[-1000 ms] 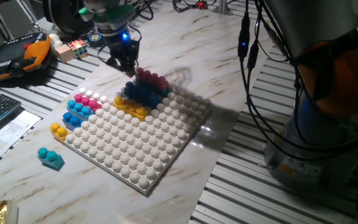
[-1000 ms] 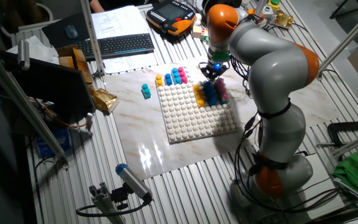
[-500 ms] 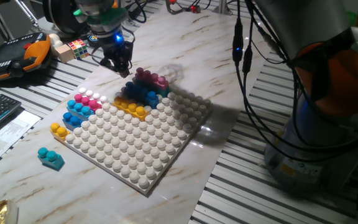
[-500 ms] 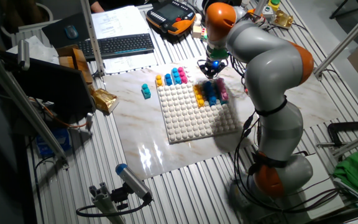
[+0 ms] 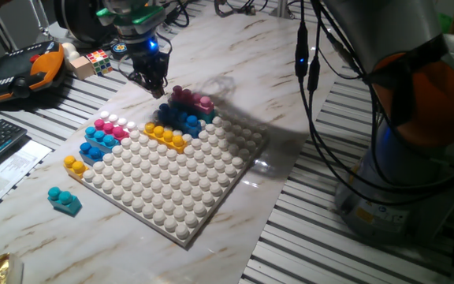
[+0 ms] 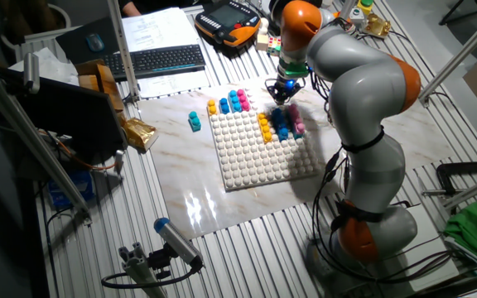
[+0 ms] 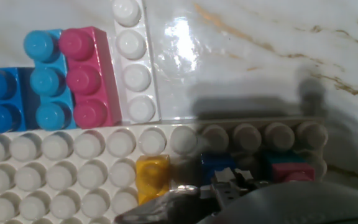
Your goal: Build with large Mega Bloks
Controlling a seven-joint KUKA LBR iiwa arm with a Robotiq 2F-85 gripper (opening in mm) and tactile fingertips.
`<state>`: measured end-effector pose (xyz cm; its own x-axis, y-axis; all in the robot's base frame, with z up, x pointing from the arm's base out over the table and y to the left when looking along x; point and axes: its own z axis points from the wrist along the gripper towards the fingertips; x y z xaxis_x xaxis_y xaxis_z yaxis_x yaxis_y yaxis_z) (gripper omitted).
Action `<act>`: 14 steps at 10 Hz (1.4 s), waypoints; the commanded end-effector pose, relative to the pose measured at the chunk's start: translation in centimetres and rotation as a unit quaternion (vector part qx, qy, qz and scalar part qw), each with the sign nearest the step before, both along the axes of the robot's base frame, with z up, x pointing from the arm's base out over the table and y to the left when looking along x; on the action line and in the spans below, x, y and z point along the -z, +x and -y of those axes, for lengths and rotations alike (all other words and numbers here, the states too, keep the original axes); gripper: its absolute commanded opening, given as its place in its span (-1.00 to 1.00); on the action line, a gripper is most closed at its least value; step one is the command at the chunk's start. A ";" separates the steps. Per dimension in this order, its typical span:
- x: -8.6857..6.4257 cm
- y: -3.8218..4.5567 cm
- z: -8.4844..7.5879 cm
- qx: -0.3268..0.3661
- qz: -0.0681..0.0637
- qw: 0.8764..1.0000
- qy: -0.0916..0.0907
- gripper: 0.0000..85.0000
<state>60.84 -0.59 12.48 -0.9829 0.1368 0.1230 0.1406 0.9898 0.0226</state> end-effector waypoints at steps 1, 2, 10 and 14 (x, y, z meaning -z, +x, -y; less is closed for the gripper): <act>0.0 0.00 0.0 0.000 0.000 1.000 0.003 -0.98; 0.0 0.00 0.0 0.007 0.001 1.000 0.012 -0.98; 2.2 3.72 -2.2 0.041 0.025 0.999 0.022 -0.46; 3.0 4.33 -2.3 -0.010 0.029 1.000 -0.001 -0.98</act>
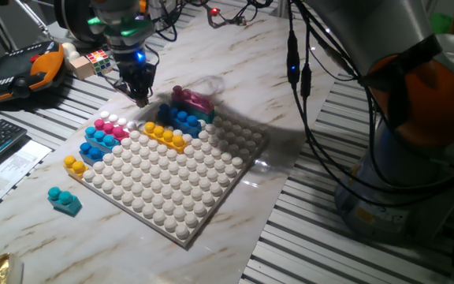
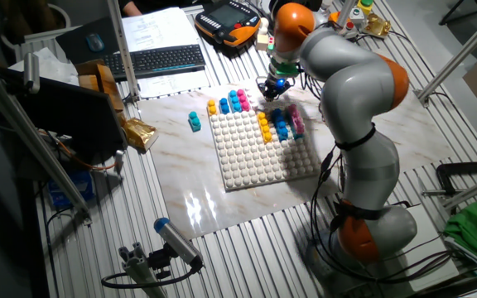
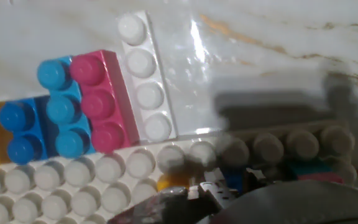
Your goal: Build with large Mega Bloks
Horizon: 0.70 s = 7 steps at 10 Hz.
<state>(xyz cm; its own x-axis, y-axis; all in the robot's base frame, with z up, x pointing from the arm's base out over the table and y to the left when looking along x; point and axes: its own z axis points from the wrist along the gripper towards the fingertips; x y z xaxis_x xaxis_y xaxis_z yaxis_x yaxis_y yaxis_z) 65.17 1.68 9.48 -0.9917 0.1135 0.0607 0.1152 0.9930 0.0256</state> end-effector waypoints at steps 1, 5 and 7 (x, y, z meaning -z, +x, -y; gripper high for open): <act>0.0 0.00 0.0 -0.011 0.003 1.000 -0.010 -0.98; 0.0 0.00 0.0 -0.037 0.011 0.999 -0.030 -0.98; -0.1 0.48 -1.0 -0.014 0.003 1.000 -0.019 -0.98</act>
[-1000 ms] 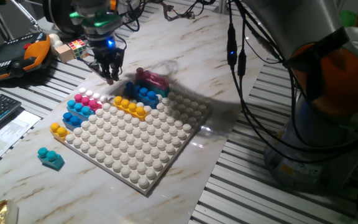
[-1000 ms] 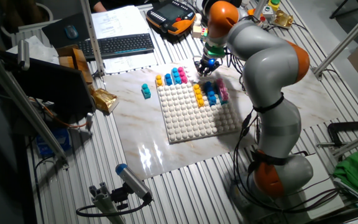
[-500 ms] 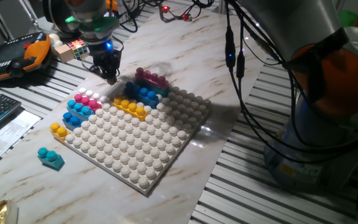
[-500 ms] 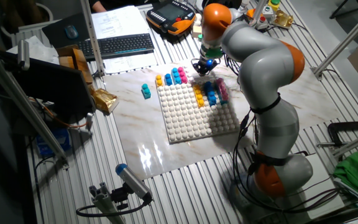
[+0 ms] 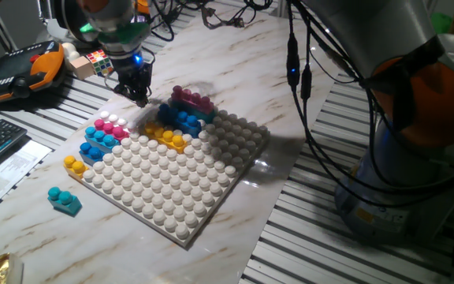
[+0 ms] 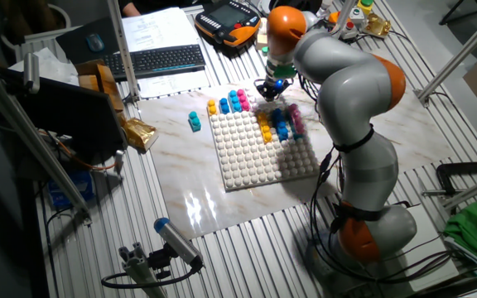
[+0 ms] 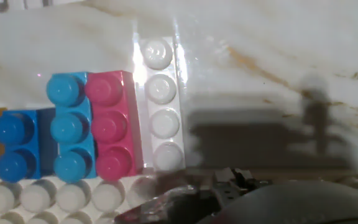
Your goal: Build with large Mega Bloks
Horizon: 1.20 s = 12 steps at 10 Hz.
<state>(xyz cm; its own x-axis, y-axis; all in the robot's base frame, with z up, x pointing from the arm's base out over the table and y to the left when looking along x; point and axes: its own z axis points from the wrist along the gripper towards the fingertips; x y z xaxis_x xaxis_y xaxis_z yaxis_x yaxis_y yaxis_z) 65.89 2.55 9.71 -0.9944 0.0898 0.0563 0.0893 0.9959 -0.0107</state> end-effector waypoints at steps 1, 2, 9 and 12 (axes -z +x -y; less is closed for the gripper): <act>-0.1 0.74 -1.6 0.012 -0.008 1.000 0.000 -0.85; -0.1 1.60 -2.3 0.015 -0.008 1.000 0.003 -0.67; 2.9 4.01 -3.4 0.009 0.028 0.999 -0.013 -0.20; 4.1 4.86 -3.6 0.004 0.037 0.999 -0.011 -0.18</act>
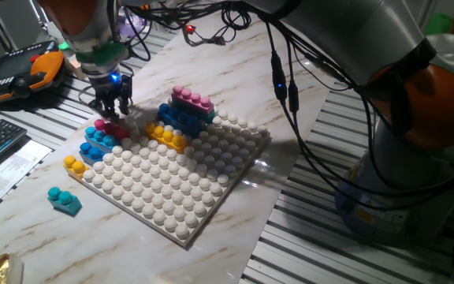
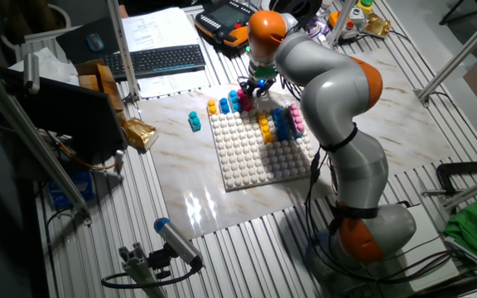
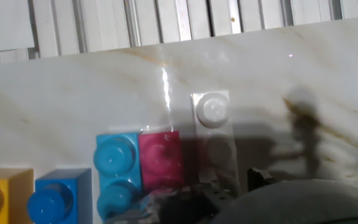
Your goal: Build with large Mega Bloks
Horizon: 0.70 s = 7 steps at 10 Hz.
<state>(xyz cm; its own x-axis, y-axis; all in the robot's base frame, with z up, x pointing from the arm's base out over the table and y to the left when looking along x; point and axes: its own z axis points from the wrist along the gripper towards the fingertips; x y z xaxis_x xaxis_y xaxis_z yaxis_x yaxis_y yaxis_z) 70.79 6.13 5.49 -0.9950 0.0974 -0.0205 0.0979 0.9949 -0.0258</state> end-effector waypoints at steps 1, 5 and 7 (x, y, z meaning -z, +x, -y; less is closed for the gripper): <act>0.3 0.31 0.0 -0.003 0.003 1.000 0.000 -0.17; 1.4 0.94 0.1 -0.006 0.009 1.000 0.006 -0.13; 1.7 1.03 0.2 -0.009 0.010 1.000 0.009 -0.14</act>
